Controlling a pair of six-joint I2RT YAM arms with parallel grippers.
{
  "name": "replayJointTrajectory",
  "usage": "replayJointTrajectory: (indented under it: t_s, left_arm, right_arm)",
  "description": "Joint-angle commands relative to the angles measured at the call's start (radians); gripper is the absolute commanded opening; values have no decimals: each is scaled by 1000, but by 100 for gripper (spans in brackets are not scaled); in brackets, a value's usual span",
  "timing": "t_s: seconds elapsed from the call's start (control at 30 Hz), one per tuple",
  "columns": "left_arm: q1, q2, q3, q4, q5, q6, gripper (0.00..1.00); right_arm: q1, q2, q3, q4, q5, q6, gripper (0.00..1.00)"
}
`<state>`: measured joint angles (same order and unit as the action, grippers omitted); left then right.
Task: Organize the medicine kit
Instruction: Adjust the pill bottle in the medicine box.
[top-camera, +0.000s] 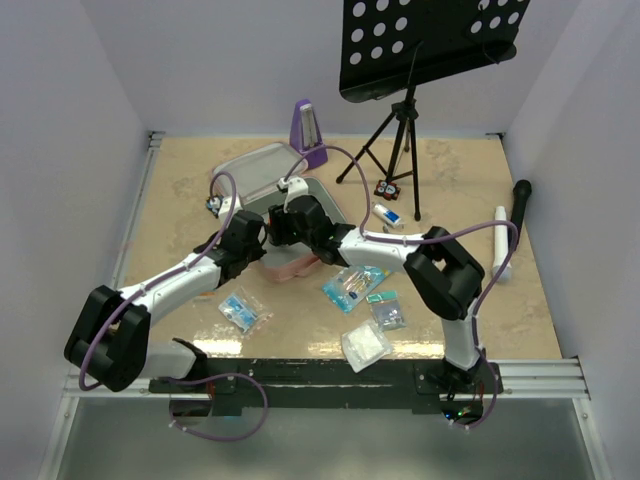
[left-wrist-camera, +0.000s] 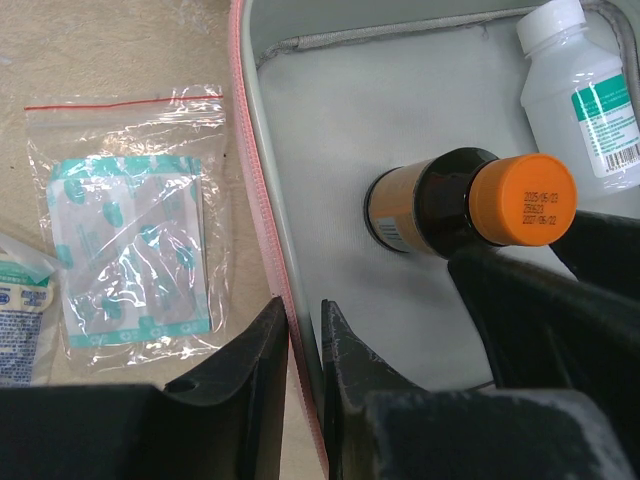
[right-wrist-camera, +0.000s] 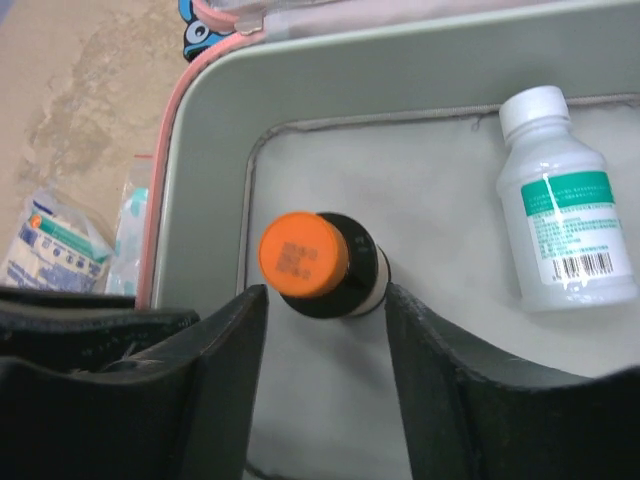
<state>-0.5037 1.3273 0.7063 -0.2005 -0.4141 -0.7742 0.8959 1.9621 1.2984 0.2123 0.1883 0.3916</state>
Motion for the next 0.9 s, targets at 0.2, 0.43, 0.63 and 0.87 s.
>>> replayJointTrajectory:
  t_s: [0.2,0.43,0.63,0.87]
  left_arm:
    - [-15,-22,-30,-17,97,0,0]
    - [-16,-27,-33,-16,100,0,0]
    - [-16,-31,-37,-10,103,-4,0]
    - [-16,-30,-37,-8,107,-2,0]
  right_arm:
    - [-9,50,71,24,-6,1,42]
    - [-26,103,116,-1,-6,-14,54]
    - [-29,136,162,-27,-15,-13,58]
    - [-43,195,229,-65,-24,-14,46]
